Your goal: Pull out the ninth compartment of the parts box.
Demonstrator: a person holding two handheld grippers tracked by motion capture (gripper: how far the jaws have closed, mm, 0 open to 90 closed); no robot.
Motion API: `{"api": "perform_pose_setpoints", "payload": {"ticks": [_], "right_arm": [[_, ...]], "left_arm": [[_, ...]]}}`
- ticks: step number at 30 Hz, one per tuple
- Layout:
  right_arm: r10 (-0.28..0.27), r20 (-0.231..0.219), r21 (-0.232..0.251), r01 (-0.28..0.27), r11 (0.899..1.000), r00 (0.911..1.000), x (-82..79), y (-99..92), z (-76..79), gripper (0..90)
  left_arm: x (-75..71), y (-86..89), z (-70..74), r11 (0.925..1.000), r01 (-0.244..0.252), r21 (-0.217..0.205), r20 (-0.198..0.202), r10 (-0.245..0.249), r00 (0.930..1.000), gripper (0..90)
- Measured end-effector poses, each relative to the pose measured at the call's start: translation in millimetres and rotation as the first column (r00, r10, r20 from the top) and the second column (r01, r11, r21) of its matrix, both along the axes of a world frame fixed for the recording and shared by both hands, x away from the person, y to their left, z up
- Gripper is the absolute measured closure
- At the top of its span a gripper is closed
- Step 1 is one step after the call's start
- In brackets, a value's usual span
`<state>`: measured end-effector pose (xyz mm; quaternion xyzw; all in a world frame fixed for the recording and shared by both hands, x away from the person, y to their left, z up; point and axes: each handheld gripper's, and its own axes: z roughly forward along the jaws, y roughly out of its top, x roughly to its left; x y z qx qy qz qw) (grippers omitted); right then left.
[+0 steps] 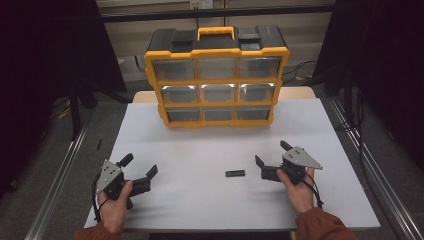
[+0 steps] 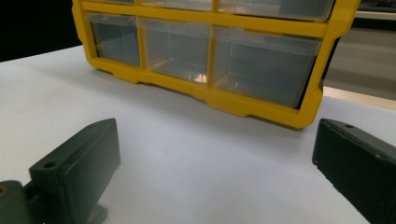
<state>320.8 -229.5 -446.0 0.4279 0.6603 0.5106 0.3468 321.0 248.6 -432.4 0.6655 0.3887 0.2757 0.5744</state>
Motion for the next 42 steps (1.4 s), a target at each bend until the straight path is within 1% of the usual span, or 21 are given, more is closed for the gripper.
{"api": "perform_pose_setpoints", "payload": {"ticks": [3, 4, 5, 7, 10, 13, 15, 16, 17, 19, 21, 23, 24, 27, 29, 30, 32, 35, 36, 39, 42], "right_arm": [[-0.003, 0.006, 0.015, 0.003, 1.0, 1.0, 2.8, 1.9, 0.0, 0.1], [0.003, 0.006, 0.013, -0.003, 1.0, 1.0, 3.9, 1.7, 0.6, 0.3], [0.002, 0.014, 0.01, -0.002, 1.0, 0.9999, 5.3, 2.1, 0.9, 0.2], [-0.007, 0.022, -0.003, 0.007, 1.0, 0.9997, 7.8, 3.5, 1.1, 0.2], [0.0, 0.03, -0.027, 0.001, 1.0, 0.9995, 11.8, 5.8, 0.7, 0.3], [0.004, 0.04, -0.047, -0.002, 0.999, 0.9992, 16.3, 8.3, -0.1, 0.3], [0.005, 0.046, -0.069, -0.002, 0.998, 0.9989, 19.0, 10.1, -0.2, 0.3], [0.006, 0.054, -0.082, -0.001, 0.997, 0.9985, 20.4, 10.8, 0.3, 0.3], [0.007, 0.054, -0.091, -0.002, 0.996, 0.9985, 21.2, 11.7, 0.9, 0.4], [0.013, 0.065, -0.104, -0.006, 0.995, 0.9978, 24.0, 13.8, 1.2, 1.1], [0.024, 0.057, -0.114, -0.017, 0.993, 0.9981, 26.4, 15.9, 0.8, 2.9], [0.027, 0.054, -0.114, -0.021, 0.993, 0.9982, 29.8, 17.9, 0.7, 3.0], [0.028, 0.052, -0.126, -0.022, 0.992, 0.9982, 31.1, 18.8, 1.2, 2.9], [0.03, 0.068, -0.14, -0.021, 0.99, 0.9972, 36.2, 20.3, 3.0, 2.2], [0.027, 0.075, -0.146, -0.016, 0.989, 0.9968, 39.8, 21.0, 2.1, 1.7], [0.029, 0.066, -0.161, -0.018, 0.987, 0.9974, 41.2, 21.3, 2.0, 1.3], [0.029, 0.082, -0.184, -0.014, 0.983, 0.9962, 45.1, 22.7, 2.9, 1.3], [0.027, 0.092, -0.203, -0.008, 0.979, 0.9954, 48.8, 24.6, 4.1, 1.5], [0.025, 0.095, -0.21, -0.005, 0.978, 0.9951, 50.5, 24.9, 3.1, 1.9], [0.03, 0.084, -0.246, -0.009, 0.969, 0.996, 53.0, 25.0, -0.4, 2.2], [0.035, 0.102, -0.265, -0.007, 0.964, 0.9942, 54.4, 24.4, -0.2, 2.2]], "left_arm": [[0.1, 0.2, 0.0, 1.0, 0.004, 0.005, 0.0, -0.004, 1.0, 2.6], [0.0, -0.7, -0.1, 1.0, 0.004, -0.006, 0.002, -0.004, 1.0, 2.7], [-0.2, -0.8, 0.0, 1.0, 0.004, -0.008, 0.002, -0.004, 1.0, 2.6], [-0.5, -0.8, 0.1, 1.0, 0.007, -0.005, 0.001, -0.007, 1.0, 2.6], [-0.8, -0.7, 0.5, 1.0, 0.008, -0.004, 0.008, -0.008, 0.9999, 2.6], [-1.2, -0.8, 0.5, 0.9999, 0.012, -0.003, 0.005, -0.012, 0.9999, 2.6], [-1.3, -1.2, 0.3, 0.9998, 0.018, 0.008, 0.005, -0.018, 0.9998, 2.6], [-1.3, -2.1, 0.2, 0.9998, 0.02, 0.0, 0.005, -0.02, 0.9998, 2.6], [-1.5, -2.1, 0.2, 0.9998, 0.02, 0.003, 0.004, -0.02, 0.9998, 2.6], [-1.6, -2.4, 0.2, 0.9998, 0.021, -0.004, 0.005, -0.021, 0.9998, 2.6], [-1.6, -1.6, 0.2, 0.9996, 0.027, 0.004, 0.002, -0.027, 0.9996, 2.6], [-1.9, -2.1, 0.2, 0.9995, 0.032, 0.004, 0.002, -0.032, 0.9995, 2.7], [-2.0, -2.6, 0.1, 0.9994, 0.034, 0.001, 0.001, -0.034, 0.9994, 2.7], [-2.1, -3.5, -0.2, 0.9993, 0.034, -0.013, 0.0, -0.034, 0.9994, 2.7], [-2.0, -3.1, -0.2, 0.9994, 0.033, -0.007, 0.0, -0.033, 0.9995, 2.7], [-2.0, -2.6, -0.1, 0.9994, 0.034, 0.0, 0.0, -0.034, 0.9994, 2.7], [-2.2, -2.6, -0.1, 0.9995, 0.031, 0.0, 0.002, -0.031, 0.9995, 2.7], [-2.2, -2.2, -0.2, 0.9995, 0.033, 0.002, 0.0, -0.033, 0.9995, 2.7], [-2.1, -1.5, -0.1, 0.9994, 0.033, 0.009, -0.002, -0.033, 0.9994, 2.7], [-2.2, -1.5, 0.1, 0.9996, 0.027, 0.001, 0.001, -0.027, 0.9996, 2.7], [-2.1, -1.4, -0.1, 0.9997, 0.026, -0.002, -0.002, -0.026, 0.9997, 2.7]]}}
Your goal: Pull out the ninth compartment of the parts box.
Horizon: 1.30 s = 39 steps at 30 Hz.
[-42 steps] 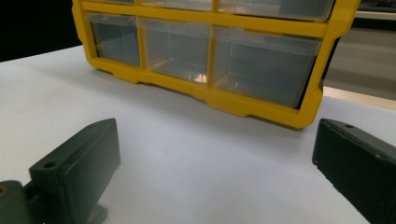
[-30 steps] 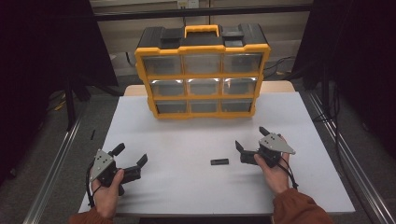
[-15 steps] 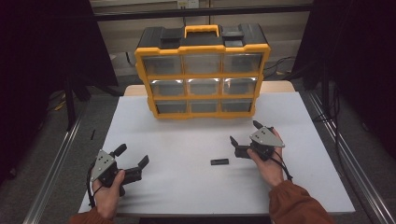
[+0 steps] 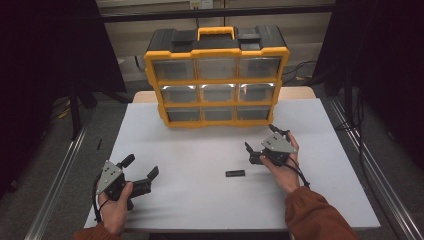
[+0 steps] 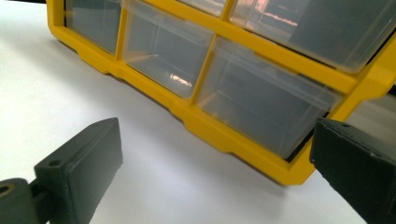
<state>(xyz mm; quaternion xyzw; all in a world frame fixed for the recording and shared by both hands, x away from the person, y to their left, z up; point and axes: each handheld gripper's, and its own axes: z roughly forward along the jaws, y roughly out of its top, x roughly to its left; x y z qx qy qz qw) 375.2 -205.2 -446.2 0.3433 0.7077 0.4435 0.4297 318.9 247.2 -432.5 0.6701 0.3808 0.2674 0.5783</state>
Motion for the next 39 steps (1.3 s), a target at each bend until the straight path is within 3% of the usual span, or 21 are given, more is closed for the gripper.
{"api": "perform_pose_setpoints", "payload": {"ticks": [3, 5, 8, 10, 13, 16, 20, 23, 26, 28, 29, 30, 33, 35, 36, 39], "right_arm": [[0.001, 0.016, -0.025, -0.001, 1.0, 0.9999, 1.1, 0.5, 1.2, 1.7], [0.011, 0.026, -0.075, -0.009, 0.997, 0.9996, 3.9, 1.6, 3.3, 1.4], [0.02, 0.045, -0.106, -0.015, 0.994, 0.9988, 9.2, 1.9, 5.6, 0.9], [0.025, 0.052, -0.168, -0.016, 0.986, 0.9983, 13.0, 3.2, 5.6, 0.6], [0.026, 0.059, -0.176, -0.015, 0.984, 0.9979, 17.5, 3.9, 6.9, 0.3], [0.026, 0.082, -0.238, -0.006, 0.971, 0.9962, 20.8, 5.0, 9.1, 0.3], [0.014, 0.113, -0.28, 0.019, 0.96, 0.9935, 25.1, 5.4, 12.0, 2.2], [0.006, 0.136, -0.368, 0.045, 0.929, 0.9907, 29.7, 4.6, 13.3, 5.5], [-0.003, 0.147, -0.391, 0.061, 0.918, 0.9891, 34.2, 3.8, 13.1, 5.7], [-0.004, 0.158, -0.424, 0.072, 0.903, 0.9874, 37.8, 3.5, 12.3, 6.2], [-0.004, 0.158, -0.424, 0.072, 0.903, 0.9874, 37.8, 3.5, 12.3, 6.2], [-0.003, 0.175, -0.462, 0.085, 0.883, 0.9845, 42.2, 3.5, 12.0, 6.7], [0.0, 0.191, -0.489, 0.096, 0.867, 0.9816, 47.4, 3.3, 12.2, 6.6], [0.004, 0.203, -0.517, 0.104, 0.85, 0.9792, 50.8, 3.5, 11.9, 6.9], [0.01, 0.217, -0.539, 0.112, 0.835, 0.9762, 52.7, 3.6, 11.5, 7.5], [0.011, 0.225, -0.558, 0.12, 0.821, 0.9742, 55.2, 3.6, 9.8, 8.9]], "left_arm": [[0.0, -0.2, 0.1, 1.0, -0.001, 0.001, 0.002, 0.001, 1.0, 2.7], [-0.1, -0.1, 0.3, 1.0, -0.001, -0.003, 0.004, 0.001, 1.0, 2.7], [0.1, 0.3, 0.3, 1.0, -0.001, -0.003, 0.005, 0.002, 1.0, 2.7], [0.2, 0.4, 0.2, 1.0, -0.001, -0.004, 0.004, 0.001, 1.0, 2.7], [0.0, 0.8, 0.4, 1.0, -0.001, -0.002, 0.005, 0.001, 1.0, 2.7], [0.1, 0.8, 0.4, 1.0, -0.002, -0.001, 0.004, 0.002, 1.0, 2.7], [0.2, 1.0, 0.3, 1.0, -0.004, -0.001, 0.003, 0.004, 1.0, 2.7], [0.2, 0.9, 0.2, 1.0, -0.003, -0.002, 0.002, 0.003, 1.0, 2.7], [0.2, 1.1, 0.4, 1.0, -0.002, -0.003, 0.004, 0.002, 1.0, 2.7], [0.2, 1.0, 0.1, 1.0, -0.003, -0.005, 0.001, 0.003, 1.0, 2.7], [0.2, 1.0, 0.1, 1.0, -0.003, -0.005, 0.001, 0.003, 1.0, 2.7], [0.3, 1.5, 0.0, 1.0, -0.001, 0.008, 0.0, 0.001, 1.0, 2.7], [0.3, 0.1, -0.5, 1.0, 0.004, 0.001, -0.002, -0.004, 1.0, 2.7], [0.3, -0.1, -0.5, 1.0, 0.005, 0.0, -0.002, -0.005, 1.0, 2.7], [0.3, 0.0, -0.5, 1.0, 0.005, 0.0, -0.002, -0.005, 1.0, 2.7], [0.4, 0.2, -0.6, 1.0, 0.004, 0.001, -0.002, -0.004, 1.0, 2.7]]}}
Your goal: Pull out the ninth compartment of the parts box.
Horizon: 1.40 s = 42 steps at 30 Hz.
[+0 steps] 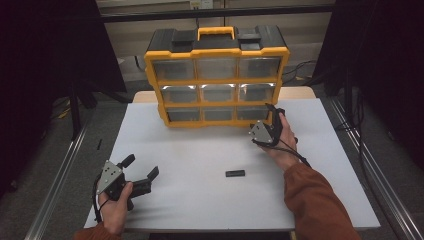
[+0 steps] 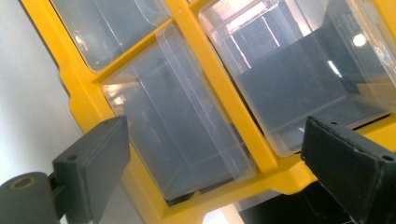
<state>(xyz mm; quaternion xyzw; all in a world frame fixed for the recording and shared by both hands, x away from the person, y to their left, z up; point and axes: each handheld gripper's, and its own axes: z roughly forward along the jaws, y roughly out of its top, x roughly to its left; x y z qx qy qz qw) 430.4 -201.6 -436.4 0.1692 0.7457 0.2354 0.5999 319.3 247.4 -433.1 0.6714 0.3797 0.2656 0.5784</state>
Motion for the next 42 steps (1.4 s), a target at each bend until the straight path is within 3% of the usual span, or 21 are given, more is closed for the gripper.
{"api": "perform_pose_setpoints", "payload": {"ticks": [4, 5, 10, 15, 17, 19, 22, 28, 35, 40, 42], "right_arm": [[-0.009, 0.022, -0.076, 0.011, 0.997, 0.9997, 4.5, -2.3, -1.0, 10.6], [-0.012, 0.039, -0.114, 0.016, 0.993, 0.9992, 6.5, -3.1, -0.4, 11.5], [-0.026, 0.054, -0.149, 0.034, 0.988, 0.9982, 10.9, -8.1, -1.7, 16.0], [-0.014, 0.061, -0.232, 0.028, 0.972, 0.998, 13.3, -8.1, -7.7, 21.5], [-0.004, 0.064, -0.286, 0.023, 0.958, 0.9979, 14.8, -7.1, -7.8, 25.3], [0.009, 0.073, -0.353, 0.018, 0.936, 0.9973, 16.7, -5.3, -8.1, 27.6], [-0.006, 0.076, -0.359, 0.033, 0.933, 0.9971, 17.5, -4.5, -10.2, 32.3], [0.0, 0.082, -0.444, 0.036, 0.895, 0.9966, 19.5, -1.1, -20.9, 42.8], [-0.03, 0.089, -0.436, 0.066, 0.898, 0.9956, 22.0, 4.7, -25.7, 51.9], [-0.016, 0.114, -0.461, 0.067, 0.885, 0.9934, 23.4, 3.2, -24.1, 59.8], [-0.023, 0.113, -0.45, 0.072, 0.89, 0.9933, 22.9, 3.1, -22.1, 65.6]], "left_arm": [[0.1, -0.1, -0.2, 1.0, -0.002, 0.003, 0.001, 0.002, 1.0, 2.7], [0.1, -0.4, -0.4, 1.0, -0.003, 0.002, -0.001, 0.003, 1.0, 2.7], [0.1, -0.2, -0.7, 1.0, -0.004, -0.003, -0.003, 0.004, 1.0, 2.7], [0.1, -1.1, -1.3, 0.9998, -0.008, -0.016, -0.008, 0.008, 0.9999, 2.7], [0.9, 0.0, -1.9, 1.0, -0.006, -0.006, -0.018, 0.006, 0.9998, 2.7], [0.8, 1.0, -1.9, 1.0, -0.004, -0.002, -0.019, 0.004, 0.9998, 2.7], [0.0, 1.4, -1.4, 1.0, -0.006, -0.007, -0.015, 0.006, 0.9999, 2.7], [-0.5, 2.2, -1.2, 1.0, -0.005, -0.005, -0.012, 0.005, 0.9999, 2.7], [-0.6, 1.5, -1.4, 0.9999, -0.008, -0.01, -0.014, 0.008, 0.9999, 2.7], [-1.0, 1.7, -1.1, 0.9999, -0.007, -0.008, -0.01, 0.007, 0.9999, 2.6], [-1.2, 2.0, -1.0, 1.0, -0.004, 0.004, -0.008, 0.004, 1.0, 2.7]]}}
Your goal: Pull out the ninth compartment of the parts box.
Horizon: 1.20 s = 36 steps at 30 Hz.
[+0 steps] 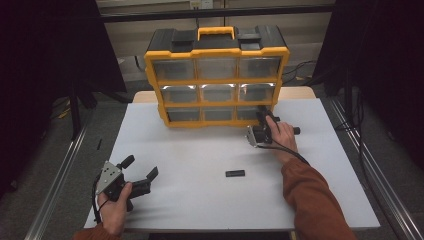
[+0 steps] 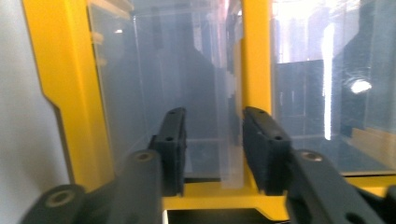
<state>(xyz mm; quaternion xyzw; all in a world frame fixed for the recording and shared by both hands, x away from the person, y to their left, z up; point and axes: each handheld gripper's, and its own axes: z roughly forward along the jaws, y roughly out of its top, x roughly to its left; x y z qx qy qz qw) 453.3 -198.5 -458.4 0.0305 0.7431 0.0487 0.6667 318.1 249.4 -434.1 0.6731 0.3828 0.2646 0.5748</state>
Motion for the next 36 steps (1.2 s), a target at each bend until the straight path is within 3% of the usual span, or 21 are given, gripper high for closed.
{"api": "perform_pose_setpoints", "payload": {"ticks": [12, 18, 20, 23, 24, 26, 36], "right_arm": [[0.009, 0.022, -0.009, -0.008, 1.0, 0.9997, 0.7, -2.6, 3.1, 78.0], [0.009, 0.017, -0.003, -0.009, 1.0, 0.9998, 0.8, -2.3, 3.4, 78.6], [0.017, 0.028, -0.023, -0.016, 1.0, 0.9995, 1.0, -2.3, 4.0, 78.8], [0.006, 0.016, -0.003, -0.006, 1.0, 0.9999, 0.1, -2.2, 3.2, 79.0], [0.018, 0.023, -0.024, -0.018, 1.0, 0.9996, 0.5, -2.4, 4.5, 79.0], [0.003, 0.011, 0.003, -0.003, 1.0, 0.9999, -0.7, -2.4, 3.8, 79.0], [0.014, 0.027, -0.011, -0.014, 1.0, 0.9995, -1.9, -2.3, 6.2, 78.9]], "left_arm": [[-1.2, -2.1, 1.3, 1.0, 0.004, 0.006, 0.013, -0.004, 0.9999, 2.7], [-0.7, -2.1, 0.9, 1.0, 0.003, -0.004, 0.007, -0.003, 1.0, 2.6], [-0.7, -2.0, 1.0, 1.0, 0.005, -0.004, 0.006, -0.005, 1.0, 2.6], [-0.7, -2.1, 1.0, 1.0, 0.005, -0.006, 0.007, -0.005, 1.0, 2.6], [-0.8, -1.6, 1.1, 1.0, 0.007, -0.002, 0.007, -0.007, 0.9999, 2.7], [-1.0, -1.1, 1.0, 1.0, 0.007, 0.003, 0.007, -0.007, 0.9999, 2.6], [-1.0, -1.5, 1.3, 1.0, 0.006, -0.003, 0.009, -0.006, 0.9999, 2.7]]}}
